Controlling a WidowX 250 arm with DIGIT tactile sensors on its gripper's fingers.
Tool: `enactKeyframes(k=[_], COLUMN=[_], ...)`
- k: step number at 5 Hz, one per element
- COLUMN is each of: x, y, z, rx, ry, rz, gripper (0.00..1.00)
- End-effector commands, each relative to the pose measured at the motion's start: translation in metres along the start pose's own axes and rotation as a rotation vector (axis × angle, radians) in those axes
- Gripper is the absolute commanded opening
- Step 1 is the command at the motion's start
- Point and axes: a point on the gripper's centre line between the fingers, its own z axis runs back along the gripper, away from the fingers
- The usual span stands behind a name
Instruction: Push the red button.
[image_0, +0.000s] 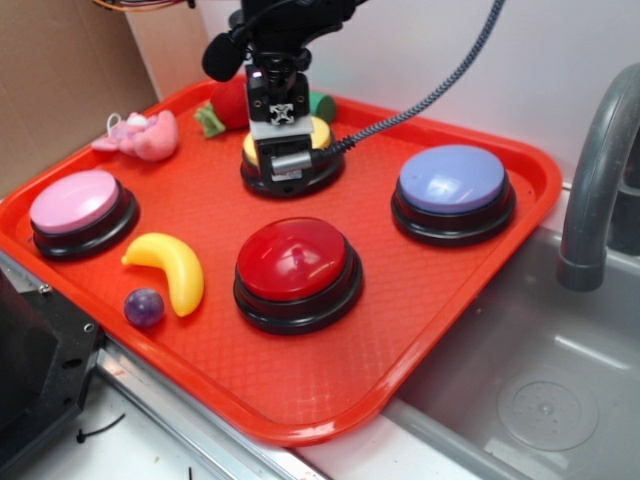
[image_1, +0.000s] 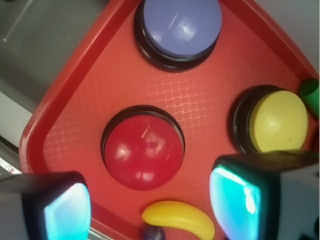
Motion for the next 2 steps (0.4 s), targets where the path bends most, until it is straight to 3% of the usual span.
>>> enactKeyframes(k=[1,2], x=[-0.008,-0.018], y=[-0.003,0.000], z=[0.023,0.035], rx=[0.023,0.059], ry=[-0.068,-0.079], rz=[0.046,0.103], gripper=[1.00,1.00])
